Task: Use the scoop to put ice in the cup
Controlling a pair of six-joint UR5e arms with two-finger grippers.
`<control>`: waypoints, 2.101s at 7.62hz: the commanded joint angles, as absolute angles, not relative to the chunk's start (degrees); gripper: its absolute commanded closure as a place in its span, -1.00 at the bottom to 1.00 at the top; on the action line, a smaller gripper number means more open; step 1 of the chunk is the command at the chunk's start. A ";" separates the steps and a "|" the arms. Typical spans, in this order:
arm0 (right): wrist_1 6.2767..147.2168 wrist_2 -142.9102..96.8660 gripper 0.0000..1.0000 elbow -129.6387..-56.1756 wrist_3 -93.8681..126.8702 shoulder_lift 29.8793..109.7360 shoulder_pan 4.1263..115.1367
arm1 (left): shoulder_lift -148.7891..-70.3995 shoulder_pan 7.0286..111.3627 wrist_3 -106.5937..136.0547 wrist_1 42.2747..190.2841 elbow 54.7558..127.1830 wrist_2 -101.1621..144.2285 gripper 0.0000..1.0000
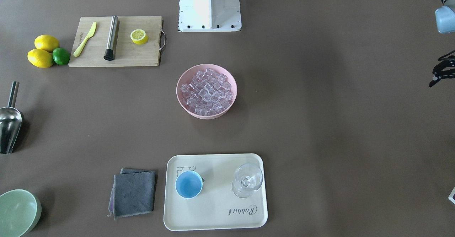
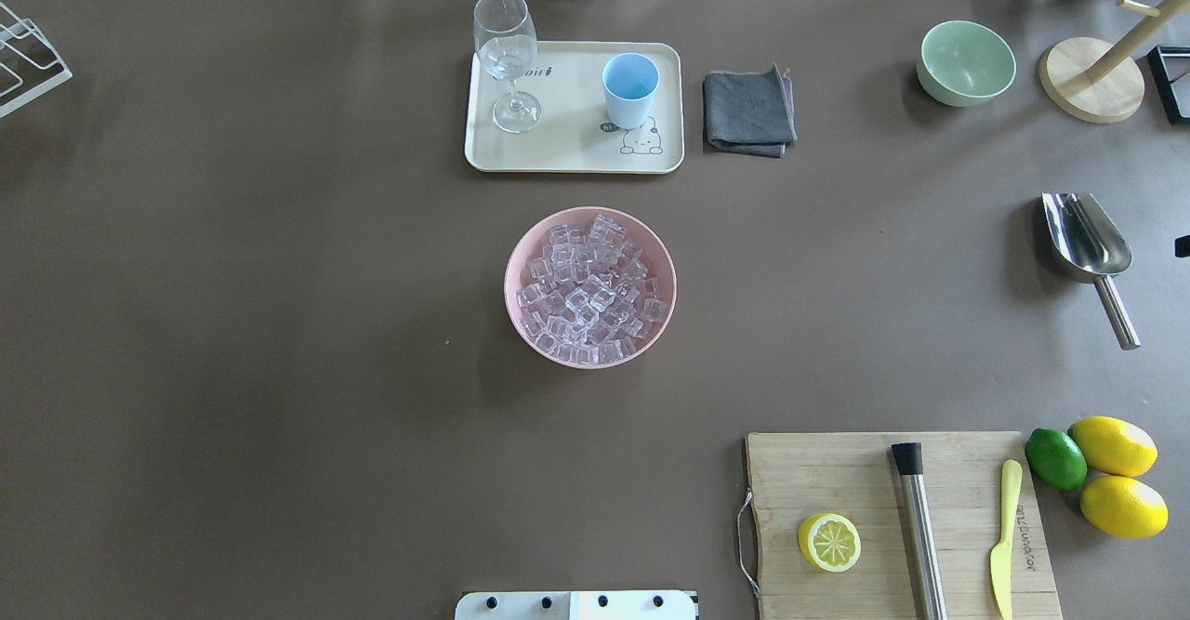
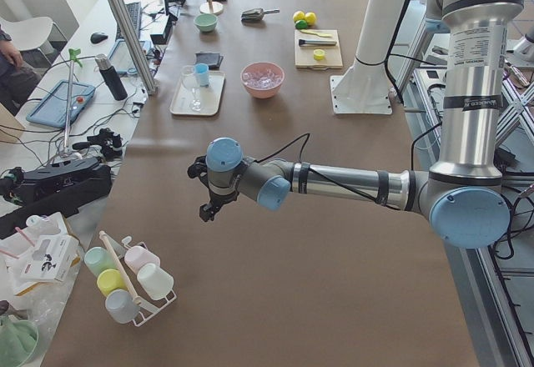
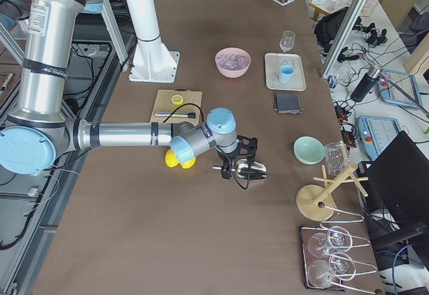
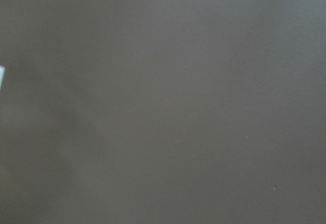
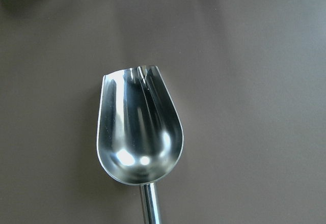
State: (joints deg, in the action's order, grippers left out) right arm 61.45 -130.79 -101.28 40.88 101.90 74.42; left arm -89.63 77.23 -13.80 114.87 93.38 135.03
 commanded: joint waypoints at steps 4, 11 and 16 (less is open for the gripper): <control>39.91 -119.90 -0.95 -92.47 54.67 104.59 61.28 | -99.37 56.62 -14.59 133.54 89.22 134.74 -0.98; 40.25 -119.35 -0.66 -93.69 57.13 104.68 57.40 | -107.04 34.46 -13.80 149.24 87.98 115.86 -0.98; 40.25 -119.45 -0.10 -94.39 56.51 106.17 55.64 | -109.42 34.37 -9.84 148.45 86.84 115.84 -0.98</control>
State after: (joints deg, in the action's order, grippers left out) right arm 40.26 -119.60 -94.36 56.80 105.64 55.95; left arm -109.19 34.41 -10.22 148.46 86.93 115.88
